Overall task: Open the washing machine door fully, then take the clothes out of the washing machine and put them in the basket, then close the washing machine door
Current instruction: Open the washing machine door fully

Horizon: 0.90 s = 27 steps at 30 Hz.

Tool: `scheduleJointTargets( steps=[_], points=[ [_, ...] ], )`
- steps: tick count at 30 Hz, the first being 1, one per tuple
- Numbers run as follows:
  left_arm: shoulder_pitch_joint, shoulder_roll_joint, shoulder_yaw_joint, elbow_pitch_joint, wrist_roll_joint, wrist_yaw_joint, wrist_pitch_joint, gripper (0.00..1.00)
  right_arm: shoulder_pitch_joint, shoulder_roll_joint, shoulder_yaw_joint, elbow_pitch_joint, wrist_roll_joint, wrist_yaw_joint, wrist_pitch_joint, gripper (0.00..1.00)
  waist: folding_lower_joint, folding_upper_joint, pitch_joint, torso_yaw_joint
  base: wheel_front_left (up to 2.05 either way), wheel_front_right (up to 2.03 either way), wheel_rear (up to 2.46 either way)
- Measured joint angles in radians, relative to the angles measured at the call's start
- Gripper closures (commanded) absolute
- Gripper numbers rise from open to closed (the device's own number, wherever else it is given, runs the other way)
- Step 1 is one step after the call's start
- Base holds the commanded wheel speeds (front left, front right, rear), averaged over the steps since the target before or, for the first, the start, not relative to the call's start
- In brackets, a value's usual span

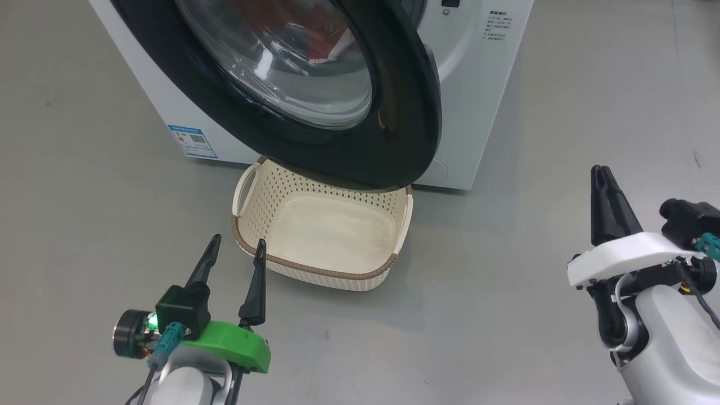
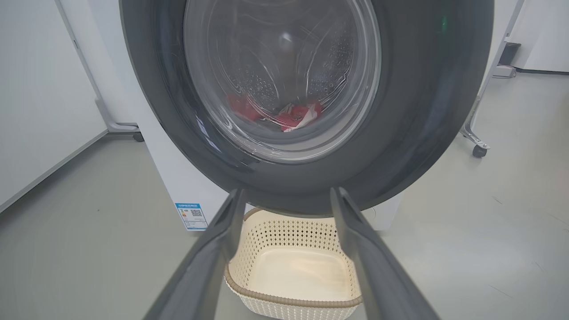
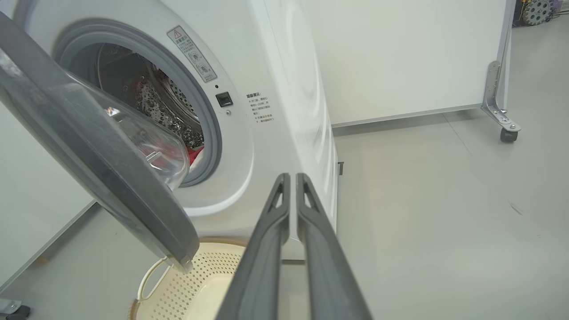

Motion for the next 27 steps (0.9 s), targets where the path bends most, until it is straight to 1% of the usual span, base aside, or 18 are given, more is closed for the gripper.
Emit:
scheduleJointTargets(
  steps=[1,7,12,19,20,27],
  points=[
    [0.001,0.000,0.000,0.000,0.000,0.000,0.000,0.00,0.012,0.002,0.001,-0.008,-0.005,-0.008,-0.001,0.00,0.0000,0.0000,-0.001,-0.001,0.00,0.00,0.00],
    [0.006,0.000,0.001,-0.002,0.000,0.000,0.000,0.00,0.066,0.009,0.017,-0.055,-0.057,-0.034,-0.007,0.00,0.0000,0.0000,-0.007,-0.008,0.00,0.00,0.00],
    [0.008,0.000,0.001,-0.003,0.001,-0.001,0.000,0.00,0.098,0.018,0.017,-0.086,-0.067,-0.051,-0.007,0.00,0.0000,0.0000,-0.011,-0.014,0.00,0.00,0.00],
    [0.010,0.000,0.001,-0.008,0.006,-0.001,0.000,0.00,0.125,0.030,0.017,-0.128,-0.101,-0.062,-0.008,0.00,0.0000,0.0000,-0.011,-0.022,0.00,0.00,0.00],
    [0.010,0.000,0.001,-0.008,0.006,-0.001,0.000,0.00,0.128,0.031,0.016,-0.131,-0.101,-0.069,-0.008,0.00,0.0000,0.0000,-0.011,-0.022,0.00,0.00,0.00],
    [0.010,0.000,0.001,-0.012,0.013,-0.001,0.000,0.00,0.151,0.045,0.001,-0.161,-0.108,-0.070,-0.009,0.00,0.0000,0.0000,-0.007,-0.023,0.00,0.00,0.00]
  ],
)
